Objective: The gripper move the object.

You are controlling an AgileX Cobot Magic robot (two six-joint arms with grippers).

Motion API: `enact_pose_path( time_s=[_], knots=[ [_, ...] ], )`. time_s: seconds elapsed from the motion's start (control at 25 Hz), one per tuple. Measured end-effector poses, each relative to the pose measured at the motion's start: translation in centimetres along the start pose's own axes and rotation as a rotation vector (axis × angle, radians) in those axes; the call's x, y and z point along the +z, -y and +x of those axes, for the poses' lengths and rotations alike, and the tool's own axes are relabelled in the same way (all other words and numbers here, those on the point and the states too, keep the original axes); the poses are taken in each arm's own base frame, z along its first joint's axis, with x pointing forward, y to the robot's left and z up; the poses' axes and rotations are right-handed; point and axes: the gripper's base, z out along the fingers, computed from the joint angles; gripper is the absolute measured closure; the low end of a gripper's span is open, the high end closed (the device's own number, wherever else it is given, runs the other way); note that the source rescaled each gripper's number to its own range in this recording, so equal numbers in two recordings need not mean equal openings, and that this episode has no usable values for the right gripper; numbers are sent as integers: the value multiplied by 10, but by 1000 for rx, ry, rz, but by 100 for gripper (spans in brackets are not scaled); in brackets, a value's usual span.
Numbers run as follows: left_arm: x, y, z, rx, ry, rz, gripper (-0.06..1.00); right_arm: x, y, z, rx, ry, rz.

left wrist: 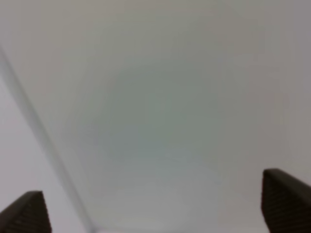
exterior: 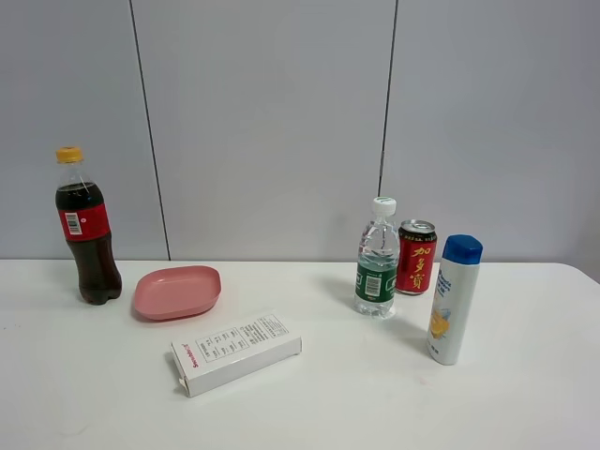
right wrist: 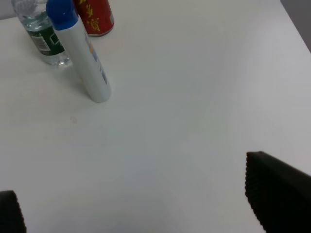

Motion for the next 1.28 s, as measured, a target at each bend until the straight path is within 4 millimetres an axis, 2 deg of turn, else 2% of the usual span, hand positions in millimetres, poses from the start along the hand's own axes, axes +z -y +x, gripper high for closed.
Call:
enact_pose_path(
  time_s=[0.2, 0.52, 0.76, 1.04, 1.16, 1.28],
  knots=[
    [-66, -8, -4, -34, -151, -18, -6, 0, 0, 0, 0, 0, 0],
    [-155, -3, 12, -68, -390, 108, -6, 0, 0, 0, 0, 0, 0],
    [-198, -6, 24, -65, -466, 115, -6, 0, 0, 0, 0, 0, 0],
    [-246, -3, 30, -94, -339, 178, -4, 0, 0, 0, 0, 0, 0],
    [-263, 1, 44, -112, -298, 222, -4, 0, 0, 0, 0, 0, 0],
    [-277, 3, 67, -116, -265, 237, -4, 0, 0, 0, 0, 0, 0]
  ],
)
